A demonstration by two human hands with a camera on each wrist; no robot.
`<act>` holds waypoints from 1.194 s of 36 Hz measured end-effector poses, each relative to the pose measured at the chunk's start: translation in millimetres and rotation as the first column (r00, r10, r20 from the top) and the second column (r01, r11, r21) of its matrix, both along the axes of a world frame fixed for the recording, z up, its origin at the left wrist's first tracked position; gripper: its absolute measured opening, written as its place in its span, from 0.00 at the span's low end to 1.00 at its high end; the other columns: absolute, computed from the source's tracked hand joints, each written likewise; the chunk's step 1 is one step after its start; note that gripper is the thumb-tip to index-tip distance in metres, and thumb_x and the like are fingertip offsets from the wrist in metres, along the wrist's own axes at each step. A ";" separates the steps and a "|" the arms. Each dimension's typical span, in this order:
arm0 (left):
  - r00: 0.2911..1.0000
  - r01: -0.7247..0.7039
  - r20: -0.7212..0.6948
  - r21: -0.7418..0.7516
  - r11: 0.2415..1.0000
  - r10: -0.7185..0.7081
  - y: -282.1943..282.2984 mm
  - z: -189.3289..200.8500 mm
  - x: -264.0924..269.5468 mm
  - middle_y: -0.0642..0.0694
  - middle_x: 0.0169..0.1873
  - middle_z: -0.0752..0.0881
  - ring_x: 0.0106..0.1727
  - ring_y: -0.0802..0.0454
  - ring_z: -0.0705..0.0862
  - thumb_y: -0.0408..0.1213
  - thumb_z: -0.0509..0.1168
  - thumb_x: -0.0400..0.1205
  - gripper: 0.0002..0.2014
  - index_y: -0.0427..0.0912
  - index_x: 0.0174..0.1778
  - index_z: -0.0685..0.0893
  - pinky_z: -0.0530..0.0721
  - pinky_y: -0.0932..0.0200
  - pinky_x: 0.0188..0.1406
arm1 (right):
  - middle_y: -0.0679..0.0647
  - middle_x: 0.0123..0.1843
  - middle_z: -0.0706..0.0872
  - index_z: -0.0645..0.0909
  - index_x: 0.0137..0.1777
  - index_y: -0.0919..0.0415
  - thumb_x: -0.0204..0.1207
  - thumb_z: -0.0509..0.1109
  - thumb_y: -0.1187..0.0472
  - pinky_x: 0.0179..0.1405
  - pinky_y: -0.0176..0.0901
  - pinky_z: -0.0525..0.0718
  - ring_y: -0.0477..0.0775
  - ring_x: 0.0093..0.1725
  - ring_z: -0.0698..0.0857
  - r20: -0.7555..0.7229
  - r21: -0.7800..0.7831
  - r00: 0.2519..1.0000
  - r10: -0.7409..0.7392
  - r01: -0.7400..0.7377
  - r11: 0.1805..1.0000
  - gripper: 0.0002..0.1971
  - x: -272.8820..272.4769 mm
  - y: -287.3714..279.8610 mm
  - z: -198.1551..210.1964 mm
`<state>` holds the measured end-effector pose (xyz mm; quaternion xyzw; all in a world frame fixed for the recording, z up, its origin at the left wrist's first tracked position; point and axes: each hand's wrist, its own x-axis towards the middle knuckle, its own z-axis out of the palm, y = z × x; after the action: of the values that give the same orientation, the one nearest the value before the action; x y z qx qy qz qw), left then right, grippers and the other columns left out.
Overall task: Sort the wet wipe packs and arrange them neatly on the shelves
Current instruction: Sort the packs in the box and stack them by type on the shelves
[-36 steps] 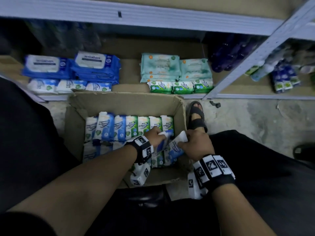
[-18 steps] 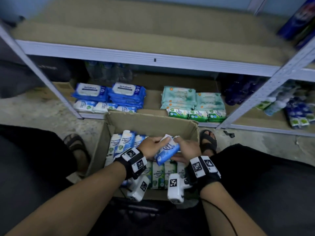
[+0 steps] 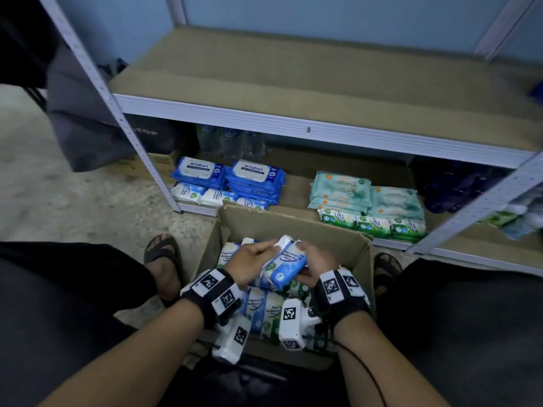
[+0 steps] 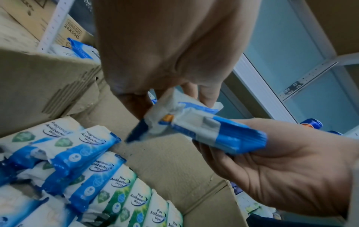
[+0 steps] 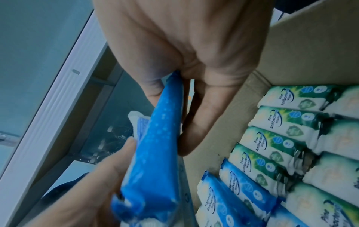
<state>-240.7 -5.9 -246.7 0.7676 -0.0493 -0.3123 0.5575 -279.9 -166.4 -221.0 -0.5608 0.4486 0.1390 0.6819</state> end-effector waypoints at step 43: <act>0.780 -0.452 -0.508 -0.054 0.890 0.366 32.1 14.1 28.5 0.39 0.54 0.88 0.52 0.42 0.88 0.35 0.71 0.80 0.08 0.44 0.48 0.78 0.87 0.42 0.58 | 0.57 0.51 0.91 0.84 0.59 0.60 0.78 0.73 0.48 0.38 0.46 0.88 0.54 0.49 0.90 0.189 0.346 0.950 -0.247 0.171 0.922 0.17 17.1 11.3 -17.8</act>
<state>-212.2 26.3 -232.6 0.6055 0.2333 -0.3598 0.6704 -262.8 -155.1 -238.8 -0.4013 0.3953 0.0717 0.8231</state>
